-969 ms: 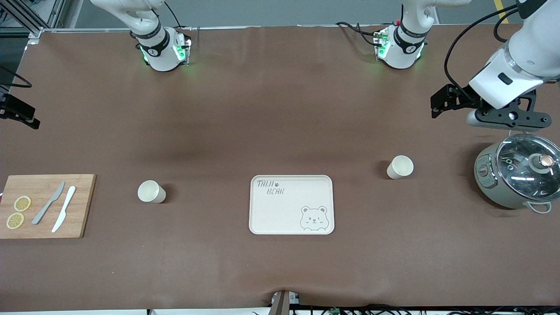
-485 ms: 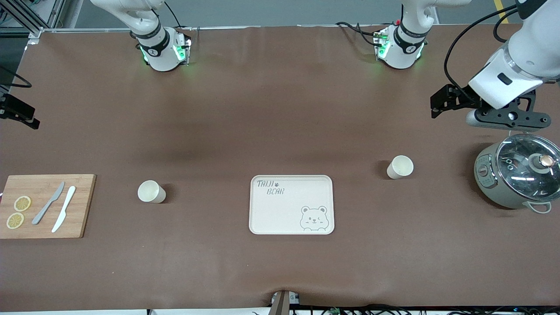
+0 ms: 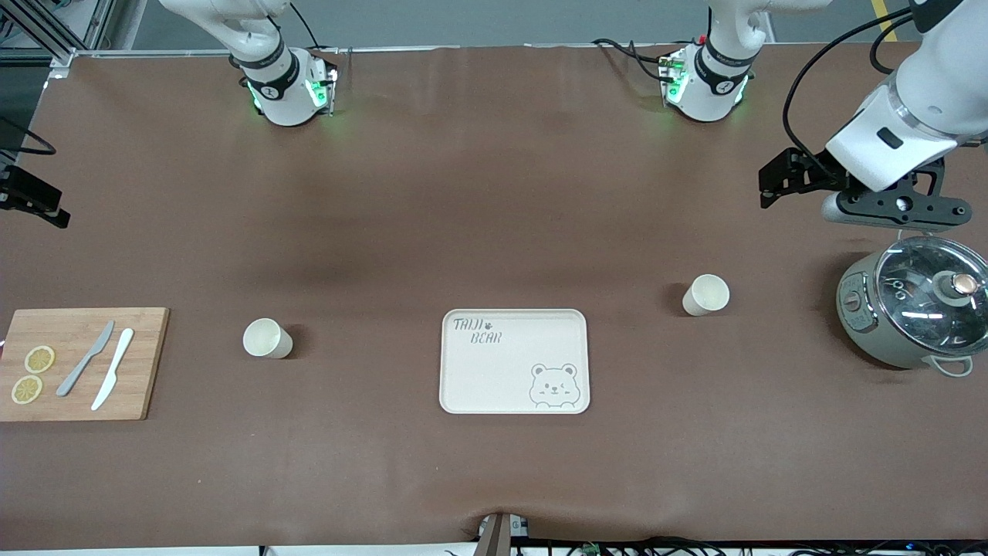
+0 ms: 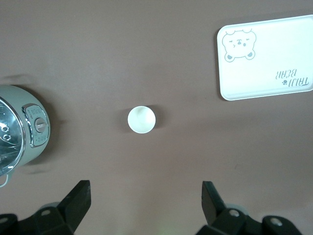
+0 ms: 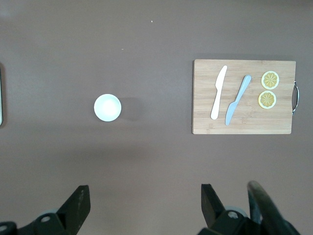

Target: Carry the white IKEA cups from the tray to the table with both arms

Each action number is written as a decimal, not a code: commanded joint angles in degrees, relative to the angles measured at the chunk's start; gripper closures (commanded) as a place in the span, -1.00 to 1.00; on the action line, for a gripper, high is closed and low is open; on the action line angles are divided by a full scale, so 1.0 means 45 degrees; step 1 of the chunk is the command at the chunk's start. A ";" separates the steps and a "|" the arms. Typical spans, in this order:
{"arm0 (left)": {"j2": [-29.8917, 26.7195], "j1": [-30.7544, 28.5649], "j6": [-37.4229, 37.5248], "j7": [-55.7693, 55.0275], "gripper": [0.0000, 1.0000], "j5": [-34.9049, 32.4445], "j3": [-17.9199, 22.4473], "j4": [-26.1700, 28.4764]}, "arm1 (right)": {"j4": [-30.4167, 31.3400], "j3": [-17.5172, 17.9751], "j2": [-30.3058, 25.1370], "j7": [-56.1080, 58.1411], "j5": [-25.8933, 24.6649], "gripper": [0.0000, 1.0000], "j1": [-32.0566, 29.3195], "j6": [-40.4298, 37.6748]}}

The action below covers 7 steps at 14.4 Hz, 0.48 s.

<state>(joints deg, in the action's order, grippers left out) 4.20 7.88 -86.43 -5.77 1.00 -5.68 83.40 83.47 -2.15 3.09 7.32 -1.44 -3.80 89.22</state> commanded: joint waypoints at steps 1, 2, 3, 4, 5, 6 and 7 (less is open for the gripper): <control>-0.0172 -0.0071 0.0006 -0.0123 -1.00 -0.0026 -0.0105 0.0100 | -0.0132 0.0165 -0.0022 -0.0124 -0.0246 -1.00 -0.0191 -0.0060; -0.0152 -0.0051 0.0006 -0.0143 -1.00 -0.0026 -0.0105 0.0100 | -0.0132 0.0165 -0.0022 -0.0143 -0.0246 -1.00 -0.0211 -0.0060; -0.0113 -0.0051 -0.0013 -0.0201 -1.00 -0.0026 -0.0105 0.0100 | -0.0132 0.0165 -0.0022 -0.0143 -0.0208 -1.00 -0.0211 -0.0041; -0.0094 -0.0051 -0.0013 -0.0202 -1.00 -0.0026 -0.0105 0.0100 | -0.0132 0.0165 -0.0022 -0.0143 -0.0188 -1.00 -0.0211 -0.0041; -0.0093 -0.0051 -0.0033 -0.0221 -1.00 -0.0007 -0.0105 0.0081 | -0.0132 0.0165 -0.0022 -0.0143 -0.0188 -1.00 -0.0230 -0.0041; -0.0113 -0.0051 -0.0033 -0.0221 -1.00 -0.0007 -0.0105 0.0081 | -0.0132 0.0165 -0.0022 -0.0143 -0.0188 -1.00 -0.0230 -0.0021; -0.0113 -0.0051 -0.0033 -0.0221 -1.00 -0.0007 -0.0105 0.0081 | -0.0132 0.0165 -0.0022 -0.0143 -0.0188 -1.00 -0.0230 -0.0021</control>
<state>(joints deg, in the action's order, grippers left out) 4.22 7.88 -86.43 -5.83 1.00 -5.68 83.46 83.47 -2.17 3.09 7.32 -1.45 -3.82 89.23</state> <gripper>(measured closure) 0.000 0.000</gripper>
